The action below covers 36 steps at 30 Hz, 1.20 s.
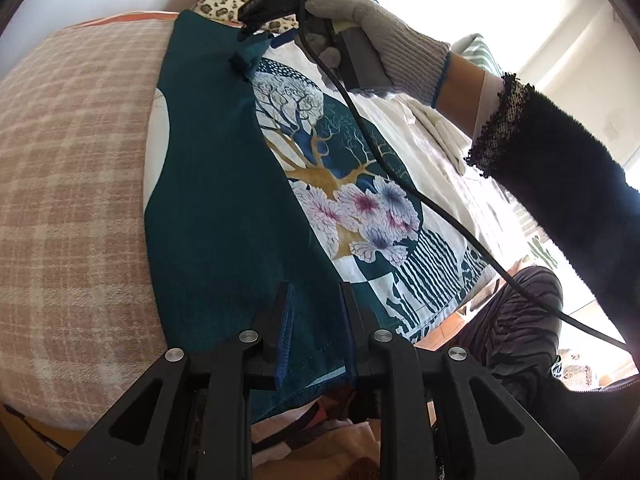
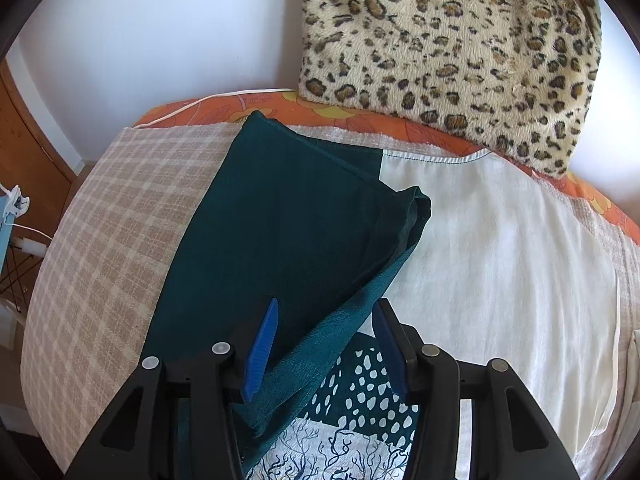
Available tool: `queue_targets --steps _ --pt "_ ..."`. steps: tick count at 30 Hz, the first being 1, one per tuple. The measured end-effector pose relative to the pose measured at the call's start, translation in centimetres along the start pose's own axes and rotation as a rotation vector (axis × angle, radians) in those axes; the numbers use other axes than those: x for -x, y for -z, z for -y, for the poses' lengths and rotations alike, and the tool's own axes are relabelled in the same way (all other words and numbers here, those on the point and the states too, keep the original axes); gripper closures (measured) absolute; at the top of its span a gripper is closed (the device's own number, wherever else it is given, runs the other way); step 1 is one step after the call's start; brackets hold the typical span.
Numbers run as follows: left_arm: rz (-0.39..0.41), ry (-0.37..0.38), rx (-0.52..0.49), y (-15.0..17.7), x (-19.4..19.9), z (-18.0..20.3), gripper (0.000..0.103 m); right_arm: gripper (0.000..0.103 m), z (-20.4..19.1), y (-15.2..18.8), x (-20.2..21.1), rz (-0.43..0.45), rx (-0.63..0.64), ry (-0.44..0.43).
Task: Fold small clothes
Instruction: 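Fold the dark green side edge over toward the shirt's middle with both tools, then open both tools and release the folded dark green panel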
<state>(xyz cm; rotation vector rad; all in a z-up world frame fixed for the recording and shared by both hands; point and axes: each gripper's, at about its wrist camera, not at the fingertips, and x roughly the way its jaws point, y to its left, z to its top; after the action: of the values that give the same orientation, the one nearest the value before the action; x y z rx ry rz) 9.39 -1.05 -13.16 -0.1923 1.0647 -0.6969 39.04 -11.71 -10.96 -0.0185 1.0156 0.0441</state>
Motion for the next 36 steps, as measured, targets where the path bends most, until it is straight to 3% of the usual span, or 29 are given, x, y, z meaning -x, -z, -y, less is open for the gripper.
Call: queue_targets --steps 2,6,13,17,19,23,29,32,36 --pt "-0.022 -0.003 -0.024 0.1 -0.6 0.4 0.083 0.047 0.3 -0.1 -0.2 0.009 0.001 0.045" --pt "-0.036 -0.006 -0.071 0.3 -1.0 1.3 0.083 0.042 0.7 -0.3 0.4 0.032 -0.040 -0.026" --pt "-0.042 -0.007 -0.099 0.1 -1.2 2.2 0.083 0.041 -1.6 1.3 -0.3 -0.008 0.124 0.070" --pt "-0.040 -0.044 -0.139 0.5 -1.3 2.8 0.083 0.039 0.4 2.2 -0.5 -0.048 0.119 0.094" --pt "-0.037 -0.054 -0.151 0.6 -1.1 3.0 0.083 0.039 1.6 2.5 -0.3 -0.043 0.103 0.152" --pt "-0.013 -0.064 -0.155 0.8 -0.6 3.0 0.083 0.041 2.8 3.2 0.7 -0.022 0.079 0.157" --pt "0.052 -0.093 -0.136 0.3 1.0 2.4 0.083 0.041 1.3 3.5 3.0 0.075 0.070 0.025" --pt "0.056 -0.095 -0.130 0.3 1.2 2.3 0.083 0.041 -0.3 3.3 3.0 0.076 0.101 -0.066" --pt "0.072 -0.138 -0.126 0.4 1.7 1.7 0.083 0.043 -1.8 3.8 0.8 -0.019 0.167 0.087"
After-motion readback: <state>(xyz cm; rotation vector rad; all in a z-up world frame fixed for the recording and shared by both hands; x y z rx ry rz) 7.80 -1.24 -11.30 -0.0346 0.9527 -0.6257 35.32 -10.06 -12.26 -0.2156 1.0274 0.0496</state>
